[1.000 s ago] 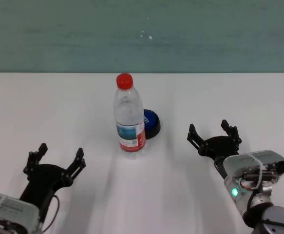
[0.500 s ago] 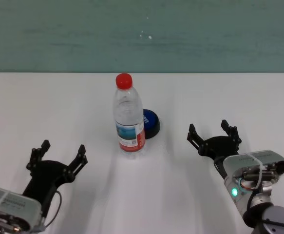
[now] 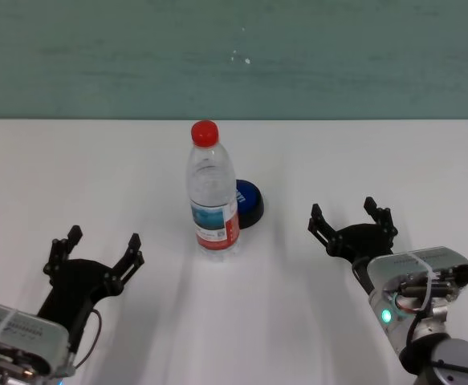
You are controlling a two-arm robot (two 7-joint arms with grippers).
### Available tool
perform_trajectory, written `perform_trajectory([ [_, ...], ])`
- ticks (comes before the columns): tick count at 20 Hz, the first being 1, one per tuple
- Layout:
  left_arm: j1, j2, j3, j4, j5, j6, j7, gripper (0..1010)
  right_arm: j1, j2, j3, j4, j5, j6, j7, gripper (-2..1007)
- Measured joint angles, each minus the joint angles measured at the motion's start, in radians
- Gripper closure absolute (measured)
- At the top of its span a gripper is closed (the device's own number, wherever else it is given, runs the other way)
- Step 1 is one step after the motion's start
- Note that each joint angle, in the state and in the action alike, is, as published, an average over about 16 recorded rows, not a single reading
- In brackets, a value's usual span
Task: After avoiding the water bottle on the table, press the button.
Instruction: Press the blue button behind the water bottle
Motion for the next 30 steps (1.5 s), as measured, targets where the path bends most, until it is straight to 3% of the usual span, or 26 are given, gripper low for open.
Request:
perform_trajectory([
  [21,0.002,-0.001,0.0,0.0,-0.002,0.001,0.0,10,0.0,0.0,0.002,0.0,-0.001,-0.002,0.002,1],
  [30,0.003,-0.001,0.0,0.0,-0.002,0.001,0.0,10,-0.019,0.007,0.039,-0.021,0.018,-0.011,0.046,1],
])
